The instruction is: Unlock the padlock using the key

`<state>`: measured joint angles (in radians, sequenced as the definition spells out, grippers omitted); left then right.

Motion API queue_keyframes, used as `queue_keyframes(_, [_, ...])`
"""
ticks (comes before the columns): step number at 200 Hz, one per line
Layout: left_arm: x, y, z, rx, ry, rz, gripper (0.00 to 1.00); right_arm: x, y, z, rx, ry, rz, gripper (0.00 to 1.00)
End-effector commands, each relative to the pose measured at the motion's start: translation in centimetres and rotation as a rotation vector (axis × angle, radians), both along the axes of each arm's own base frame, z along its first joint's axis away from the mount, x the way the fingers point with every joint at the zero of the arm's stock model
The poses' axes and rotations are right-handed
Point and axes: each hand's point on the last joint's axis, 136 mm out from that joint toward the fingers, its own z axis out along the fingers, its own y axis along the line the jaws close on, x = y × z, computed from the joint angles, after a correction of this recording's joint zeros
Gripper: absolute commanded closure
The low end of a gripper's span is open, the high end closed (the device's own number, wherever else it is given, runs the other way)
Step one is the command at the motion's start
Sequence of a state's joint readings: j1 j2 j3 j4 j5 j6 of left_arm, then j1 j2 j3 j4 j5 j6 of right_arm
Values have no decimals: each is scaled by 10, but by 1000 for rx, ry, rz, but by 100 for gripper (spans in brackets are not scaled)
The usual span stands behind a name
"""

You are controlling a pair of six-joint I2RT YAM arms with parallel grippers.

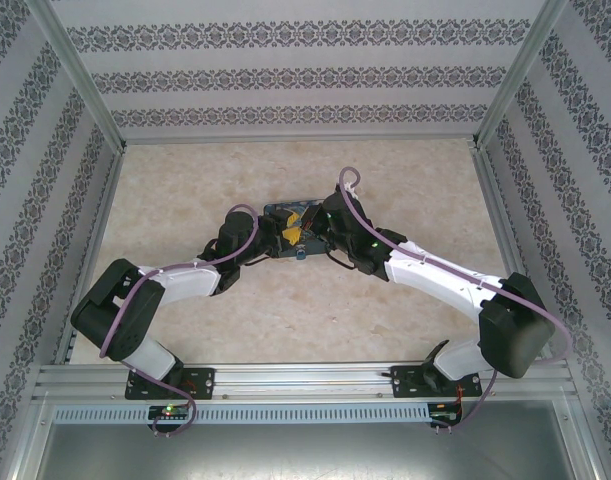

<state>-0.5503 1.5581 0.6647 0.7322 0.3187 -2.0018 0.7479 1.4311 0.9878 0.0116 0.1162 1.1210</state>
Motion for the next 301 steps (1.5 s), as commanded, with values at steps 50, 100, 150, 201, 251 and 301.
queue_keyframes(50, [-5,0,8,6,-23,3,73,3,-12,3,9,-16,-43,100])
queue_keyframes(100, [-5,1,8,14,-23,5,76,4,-14,1,5,-14,-53,100])
queue_keyframes(150, [-7,1,6,32,-21,-2,71,6,-16,0,12,-11,-66,100])
queue_keyframes(201, [-5,-2,8,36,-33,-13,69,9,-11,5,29,-15,-59,100])
queue_keyframes(251, [-5,-3,1,28,-29,-14,64,9,-9,16,42,-34,-49,100])
queue_keyframes(301, [-4,-9,4,17,-35,-32,58,10,0,24,50,-46,-37,100])
